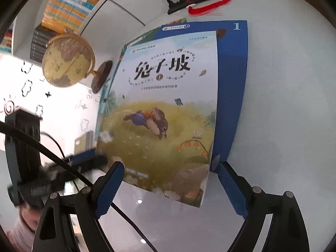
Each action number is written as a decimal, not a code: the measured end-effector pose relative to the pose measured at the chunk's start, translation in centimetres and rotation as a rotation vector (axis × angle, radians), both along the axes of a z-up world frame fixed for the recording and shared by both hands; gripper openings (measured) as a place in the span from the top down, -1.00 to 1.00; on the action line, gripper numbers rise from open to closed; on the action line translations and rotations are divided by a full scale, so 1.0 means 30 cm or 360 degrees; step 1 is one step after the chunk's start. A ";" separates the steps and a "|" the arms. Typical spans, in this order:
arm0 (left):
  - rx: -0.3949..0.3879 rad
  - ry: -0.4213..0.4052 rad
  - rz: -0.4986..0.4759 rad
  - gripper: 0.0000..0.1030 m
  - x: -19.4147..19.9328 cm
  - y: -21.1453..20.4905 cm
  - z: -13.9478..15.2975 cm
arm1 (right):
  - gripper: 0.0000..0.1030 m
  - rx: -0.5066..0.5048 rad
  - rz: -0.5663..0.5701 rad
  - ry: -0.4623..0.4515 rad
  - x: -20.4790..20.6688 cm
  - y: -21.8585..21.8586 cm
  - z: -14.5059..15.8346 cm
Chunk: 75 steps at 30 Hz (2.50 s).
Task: Organize books
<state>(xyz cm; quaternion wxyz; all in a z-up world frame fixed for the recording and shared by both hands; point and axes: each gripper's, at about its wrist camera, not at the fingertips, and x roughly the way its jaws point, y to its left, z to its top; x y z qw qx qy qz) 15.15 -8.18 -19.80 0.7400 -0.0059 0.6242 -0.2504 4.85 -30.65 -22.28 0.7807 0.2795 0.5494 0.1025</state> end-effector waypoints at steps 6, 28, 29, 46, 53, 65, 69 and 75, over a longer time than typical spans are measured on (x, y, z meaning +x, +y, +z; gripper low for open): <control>0.0044 -0.0108 -0.0034 0.52 -0.086 -0.023 0.020 | -0.73 -0.0158 0.0136 0.0015 -0.026 0.061 0.005; -0.0177 0.0235 0.0224 -0.12 -0.044 0.062 -0.081 | -0.38 0.0501 -0.0055 -0.0030 -0.014 -0.124 -0.088; -0.0174 0.0190 0.0207 -0.10 -0.050 0.053 -0.069 | -0.23 0.0511 -0.0046 -0.0017 -0.013 -0.121 -0.093; -0.0054 -0.0289 0.0099 0.44 -0.192 0.195 0.190 | 0.74 0.0029 0.0452 -0.0401 -0.106 0.092 0.227; -0.0154 -0.0367 0.0278 0.44 -0.184 0.317 0.252 | 0.74 -0.0004 0.0548 -0.0412 -0.102 0.220 0.265; -0.0210 -0.0457 0.0532 0.44 -0.221 0.633 0.309 | 0.73 0.0065 0.0768 -0.0440 -0.014 0.554 0.329; -0.0214 -0.0459 0.0595 0.44 -0.223 0.720 0.308 | 0.73 0.0118 0.0825 -0.0445 0.010 0.667 0.332; -0.0224 -0.0461 0.0675 0.44 -0.237 0.831 0.296 | 0.72 0.0131 0.0910 -0.0453 0.035 0.806 0.332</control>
